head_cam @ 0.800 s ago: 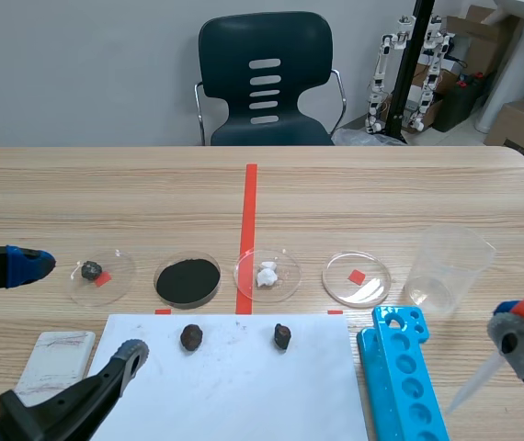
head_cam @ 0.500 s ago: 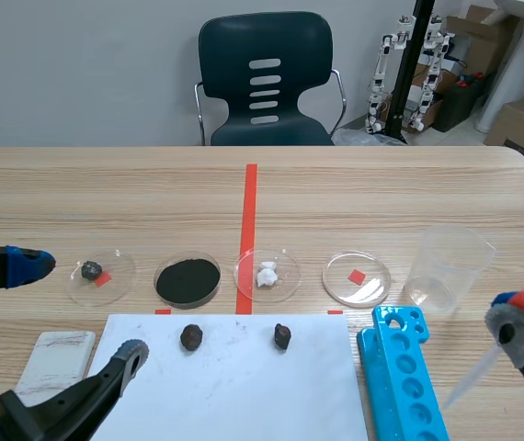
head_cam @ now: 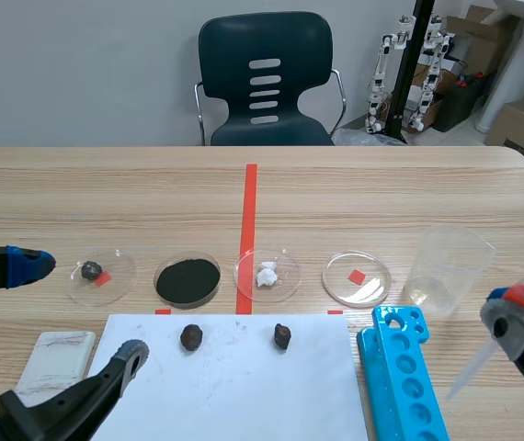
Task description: Put the dropper in the beaker
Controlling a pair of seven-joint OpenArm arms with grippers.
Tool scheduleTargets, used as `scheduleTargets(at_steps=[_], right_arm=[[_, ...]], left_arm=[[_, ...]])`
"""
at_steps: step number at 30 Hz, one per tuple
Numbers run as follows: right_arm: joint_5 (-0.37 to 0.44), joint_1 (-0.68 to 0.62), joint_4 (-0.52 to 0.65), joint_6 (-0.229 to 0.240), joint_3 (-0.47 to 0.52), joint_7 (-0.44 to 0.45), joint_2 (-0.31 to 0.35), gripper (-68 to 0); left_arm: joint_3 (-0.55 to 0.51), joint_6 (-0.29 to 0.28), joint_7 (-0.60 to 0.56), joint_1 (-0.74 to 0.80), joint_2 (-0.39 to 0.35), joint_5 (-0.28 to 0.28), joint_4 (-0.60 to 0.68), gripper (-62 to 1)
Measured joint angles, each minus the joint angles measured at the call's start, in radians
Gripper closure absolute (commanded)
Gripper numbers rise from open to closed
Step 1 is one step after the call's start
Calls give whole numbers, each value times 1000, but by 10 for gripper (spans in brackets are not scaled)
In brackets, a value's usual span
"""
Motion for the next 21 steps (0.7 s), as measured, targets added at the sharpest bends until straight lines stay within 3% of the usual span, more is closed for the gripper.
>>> scheduleTargets(at_steps=[6, 15, 21], right_arm=[[0, 99, 0, 0, 0, -19, 0, -11], [38, 303, -1, -13, -1, -138, -5, -11], [88, 399, -7, -121, -1, -197, -5, -11]], left_arm=[[0, 0, 0, 0, 0, 0, 0, -623], [0, 0, 0, 0, 0, 0, 0, -623], [0, 0, 0, 0, 0, 0, 0, -623]])
